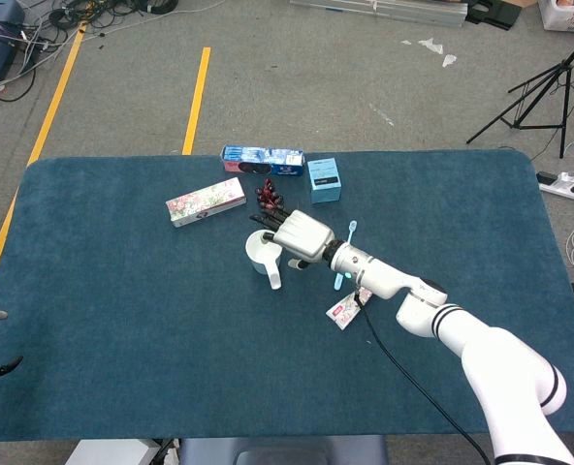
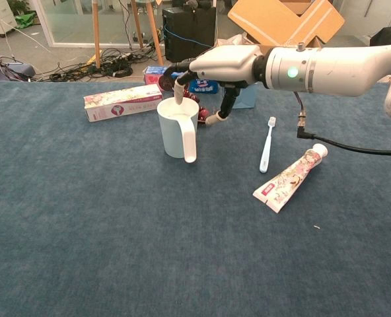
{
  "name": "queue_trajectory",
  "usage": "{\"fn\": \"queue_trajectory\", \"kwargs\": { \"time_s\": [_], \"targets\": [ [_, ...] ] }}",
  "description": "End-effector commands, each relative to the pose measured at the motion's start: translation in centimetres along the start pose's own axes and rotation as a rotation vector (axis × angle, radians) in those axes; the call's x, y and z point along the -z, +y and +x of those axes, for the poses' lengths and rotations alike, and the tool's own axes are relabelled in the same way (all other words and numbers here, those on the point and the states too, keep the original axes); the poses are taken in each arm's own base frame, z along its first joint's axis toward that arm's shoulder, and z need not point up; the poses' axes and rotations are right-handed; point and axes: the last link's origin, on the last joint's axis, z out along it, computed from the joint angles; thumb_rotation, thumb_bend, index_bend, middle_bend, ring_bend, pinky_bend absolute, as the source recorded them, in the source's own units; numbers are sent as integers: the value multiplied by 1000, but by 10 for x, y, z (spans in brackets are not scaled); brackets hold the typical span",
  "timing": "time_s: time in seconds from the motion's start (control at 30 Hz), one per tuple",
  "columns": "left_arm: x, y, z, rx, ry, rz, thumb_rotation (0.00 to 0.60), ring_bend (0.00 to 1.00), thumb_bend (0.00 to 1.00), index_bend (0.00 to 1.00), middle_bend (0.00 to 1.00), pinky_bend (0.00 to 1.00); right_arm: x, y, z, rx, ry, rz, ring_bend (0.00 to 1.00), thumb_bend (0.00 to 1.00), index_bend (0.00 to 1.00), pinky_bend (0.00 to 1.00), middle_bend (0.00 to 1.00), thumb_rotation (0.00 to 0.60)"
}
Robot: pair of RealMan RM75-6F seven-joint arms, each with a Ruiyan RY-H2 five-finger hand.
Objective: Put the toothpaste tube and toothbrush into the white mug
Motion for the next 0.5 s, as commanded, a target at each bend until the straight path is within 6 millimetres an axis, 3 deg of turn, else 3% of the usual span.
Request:
{"fn": "queue_trajectory", "kwargs": {
  "time_s": [0.03,0.5],
  "targets": [
    [0,-1,1,2,0,3,600,95,68,318,146,74,-8,-5,-2,1,-7,12,0,158,336,125,0,600],
    [1,-4,2,14,-5,12,600,95,68,318,146,74,-20,-9,-10,7,-31,21,0,211,372,125,0,600]
  ]
}}
